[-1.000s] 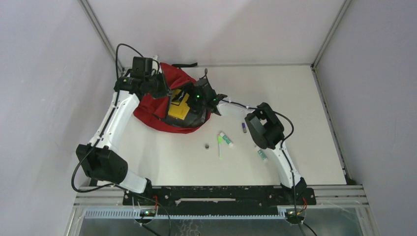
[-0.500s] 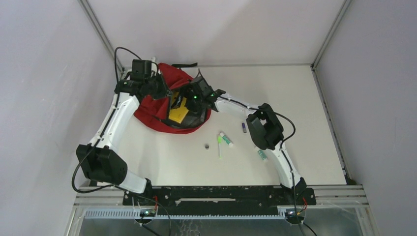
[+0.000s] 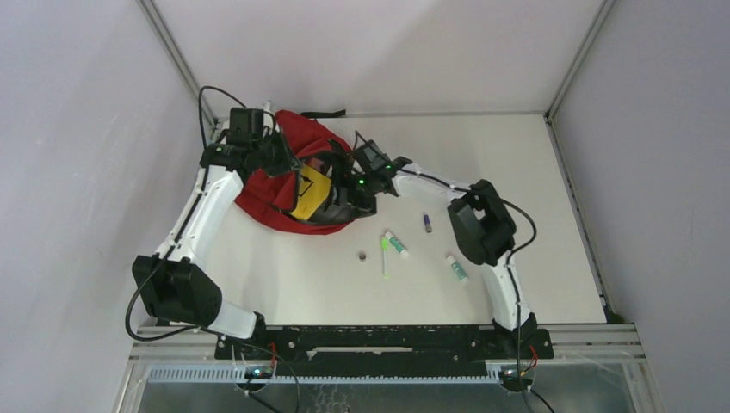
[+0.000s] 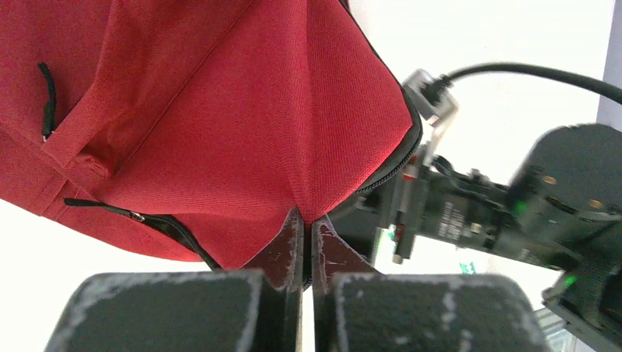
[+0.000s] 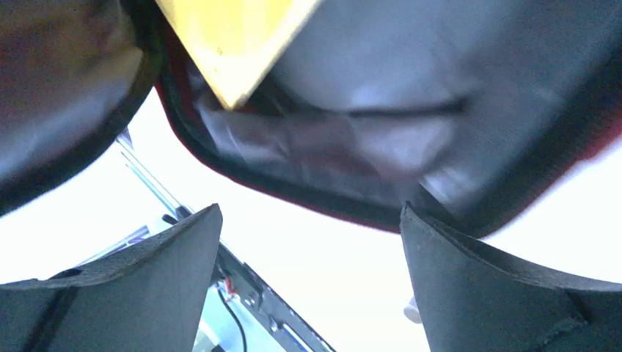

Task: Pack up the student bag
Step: Place the book in the student bag.

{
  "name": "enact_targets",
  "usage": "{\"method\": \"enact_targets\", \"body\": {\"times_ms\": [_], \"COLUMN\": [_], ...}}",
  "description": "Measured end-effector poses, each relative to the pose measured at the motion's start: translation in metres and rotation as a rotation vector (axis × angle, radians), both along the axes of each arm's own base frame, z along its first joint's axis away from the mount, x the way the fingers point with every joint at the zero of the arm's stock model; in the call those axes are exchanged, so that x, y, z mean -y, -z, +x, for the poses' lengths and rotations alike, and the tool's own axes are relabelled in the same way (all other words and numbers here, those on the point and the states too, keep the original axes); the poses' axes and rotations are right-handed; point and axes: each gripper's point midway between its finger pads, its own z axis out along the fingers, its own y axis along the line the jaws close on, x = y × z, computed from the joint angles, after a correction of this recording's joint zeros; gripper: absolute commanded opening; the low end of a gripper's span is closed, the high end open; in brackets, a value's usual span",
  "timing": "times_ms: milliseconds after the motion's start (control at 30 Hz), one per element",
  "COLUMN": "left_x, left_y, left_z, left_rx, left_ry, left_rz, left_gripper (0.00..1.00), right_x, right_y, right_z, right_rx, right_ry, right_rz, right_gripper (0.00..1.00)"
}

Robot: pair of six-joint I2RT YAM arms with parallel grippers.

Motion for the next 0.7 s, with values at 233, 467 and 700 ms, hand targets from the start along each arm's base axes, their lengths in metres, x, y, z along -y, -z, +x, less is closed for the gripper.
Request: {"method": "enact_targets", "body": {"times_ms": [233,467,700], "left_x": [-0.006,0.015,0.056], "left_y": [0.007,0.014,0.088], "left_z": [0.002,-0.003,-0.022], "left_rx": [-0.007,0.007,-0.178], "left_ry": [-0.02,0.099,0.303], "left_rz": [-0.008,0.041,0.189], "left_gripper": [0.0,0.0,0.37], "right_x": [0.062,0.102,0.13], "right_y": [-0.032,-0.072,-0.05], "right_z": [-0.017,-0.019,-0.011], "right_rx": [0.061,0.225,0.197], "right_ry": [0.054,0.125,0.192], "right_rz": [-0.009,0.081,0.052], "right_gripper": [1.0,0.85,0.73]}}
